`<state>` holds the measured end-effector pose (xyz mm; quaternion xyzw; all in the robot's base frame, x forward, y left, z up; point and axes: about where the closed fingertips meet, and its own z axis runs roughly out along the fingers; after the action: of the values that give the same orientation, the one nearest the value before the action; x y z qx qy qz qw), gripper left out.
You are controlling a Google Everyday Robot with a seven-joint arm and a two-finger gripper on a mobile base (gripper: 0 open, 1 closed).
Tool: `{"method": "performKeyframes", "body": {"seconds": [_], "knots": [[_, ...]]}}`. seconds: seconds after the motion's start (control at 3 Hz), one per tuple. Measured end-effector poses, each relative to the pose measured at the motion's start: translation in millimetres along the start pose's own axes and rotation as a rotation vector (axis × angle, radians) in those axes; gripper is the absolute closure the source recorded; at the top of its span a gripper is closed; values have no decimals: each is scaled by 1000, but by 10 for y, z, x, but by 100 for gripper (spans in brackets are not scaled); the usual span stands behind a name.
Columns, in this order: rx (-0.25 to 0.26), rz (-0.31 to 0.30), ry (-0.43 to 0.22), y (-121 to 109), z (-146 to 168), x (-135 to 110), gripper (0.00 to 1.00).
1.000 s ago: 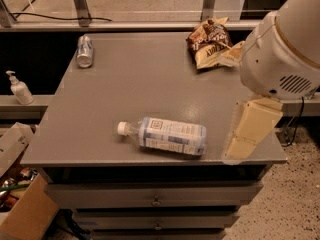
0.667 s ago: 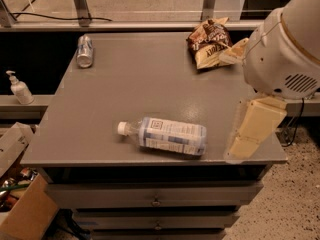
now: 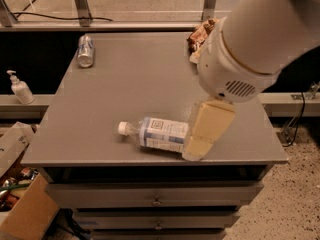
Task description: Place blue plastic bottle upright
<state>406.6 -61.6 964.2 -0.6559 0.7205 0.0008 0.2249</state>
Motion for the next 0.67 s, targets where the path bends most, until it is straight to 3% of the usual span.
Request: {"method": "performKeyframes", "body": {"seconds": [0.67], "knots": [[-30,-8,67,125,586,-424,0]]}}
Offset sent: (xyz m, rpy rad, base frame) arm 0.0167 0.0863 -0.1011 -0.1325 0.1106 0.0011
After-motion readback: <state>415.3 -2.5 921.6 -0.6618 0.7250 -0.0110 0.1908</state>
